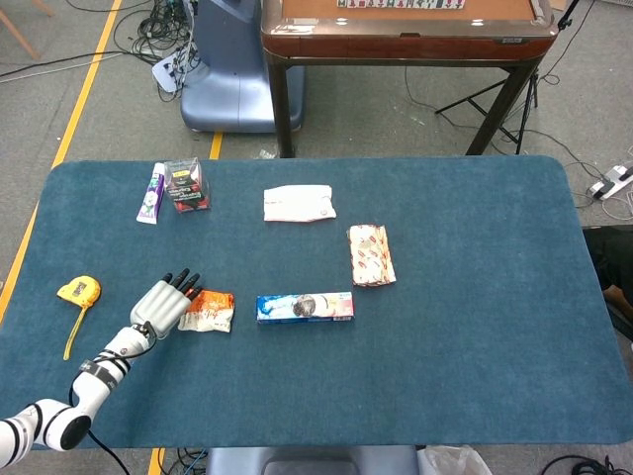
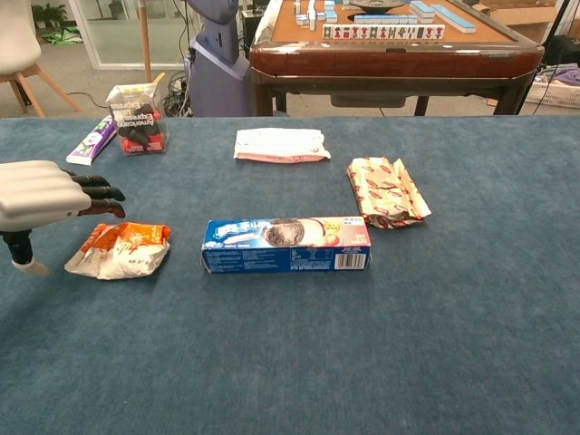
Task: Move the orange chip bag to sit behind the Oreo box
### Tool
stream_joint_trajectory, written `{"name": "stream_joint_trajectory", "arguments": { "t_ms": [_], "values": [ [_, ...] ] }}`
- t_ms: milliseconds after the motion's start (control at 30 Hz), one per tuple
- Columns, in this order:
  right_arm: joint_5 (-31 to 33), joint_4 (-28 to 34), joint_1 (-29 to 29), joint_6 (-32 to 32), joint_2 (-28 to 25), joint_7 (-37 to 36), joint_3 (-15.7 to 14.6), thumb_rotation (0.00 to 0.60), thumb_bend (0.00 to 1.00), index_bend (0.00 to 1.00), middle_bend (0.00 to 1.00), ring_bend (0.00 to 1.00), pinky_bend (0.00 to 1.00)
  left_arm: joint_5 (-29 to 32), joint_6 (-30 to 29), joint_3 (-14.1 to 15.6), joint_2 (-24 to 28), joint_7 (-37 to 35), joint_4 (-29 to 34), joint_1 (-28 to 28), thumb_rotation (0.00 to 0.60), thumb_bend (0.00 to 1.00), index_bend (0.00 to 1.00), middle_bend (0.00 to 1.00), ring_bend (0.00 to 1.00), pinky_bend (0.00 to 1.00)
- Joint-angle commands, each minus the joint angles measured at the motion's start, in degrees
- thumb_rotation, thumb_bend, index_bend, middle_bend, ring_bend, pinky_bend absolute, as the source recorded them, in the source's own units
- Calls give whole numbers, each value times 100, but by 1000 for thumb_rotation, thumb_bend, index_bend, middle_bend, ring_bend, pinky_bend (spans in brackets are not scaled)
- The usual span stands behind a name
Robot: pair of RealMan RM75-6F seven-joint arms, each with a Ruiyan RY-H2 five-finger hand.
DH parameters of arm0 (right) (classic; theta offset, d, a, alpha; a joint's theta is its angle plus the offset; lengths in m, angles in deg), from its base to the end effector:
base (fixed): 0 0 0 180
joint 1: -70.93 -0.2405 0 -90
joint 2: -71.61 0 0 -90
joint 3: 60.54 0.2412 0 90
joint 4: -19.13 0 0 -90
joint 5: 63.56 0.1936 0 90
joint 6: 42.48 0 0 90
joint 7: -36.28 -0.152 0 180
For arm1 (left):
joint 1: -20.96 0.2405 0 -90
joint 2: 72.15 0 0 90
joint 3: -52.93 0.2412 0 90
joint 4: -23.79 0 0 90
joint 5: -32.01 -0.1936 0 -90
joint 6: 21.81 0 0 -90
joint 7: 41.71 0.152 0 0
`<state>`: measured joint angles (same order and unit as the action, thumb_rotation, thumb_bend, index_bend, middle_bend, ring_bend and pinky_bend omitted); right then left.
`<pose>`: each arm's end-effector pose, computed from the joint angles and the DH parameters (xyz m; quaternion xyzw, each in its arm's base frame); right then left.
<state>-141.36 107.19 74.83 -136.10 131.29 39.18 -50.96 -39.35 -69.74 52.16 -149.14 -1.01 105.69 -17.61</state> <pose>-0.3311 -0.1545 0.2473 0.5005 -0.3113 0.3309 0.7370 -0.2239 0.3202 0.0336 -0.8612 -0.1534 -0.1317 0.4663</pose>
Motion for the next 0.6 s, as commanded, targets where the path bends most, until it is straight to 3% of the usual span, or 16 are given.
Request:
{"name": "stream_joint_trajectory", "arguments": {
  "t_ms": [33,300,600],
  "values": [
    [-11,3,-2,5,-3,-8,-6,600,0,320,401,345,491,115,59,-8,63,-103,141,-28,600,37,140,52,3,208],
    [-26,7,17,-15,-18,-56,-15,600,0,320,401,345,491,244,90,-40,24,-418,274,-93,600,37,2,0,0,213],
    [-42,1,29,-7,-41,-118,-30,600,0,320,400,345,491,400,26,-83,-179,-530,179,-150,600,37,0,0,0,212]
  ]
}}
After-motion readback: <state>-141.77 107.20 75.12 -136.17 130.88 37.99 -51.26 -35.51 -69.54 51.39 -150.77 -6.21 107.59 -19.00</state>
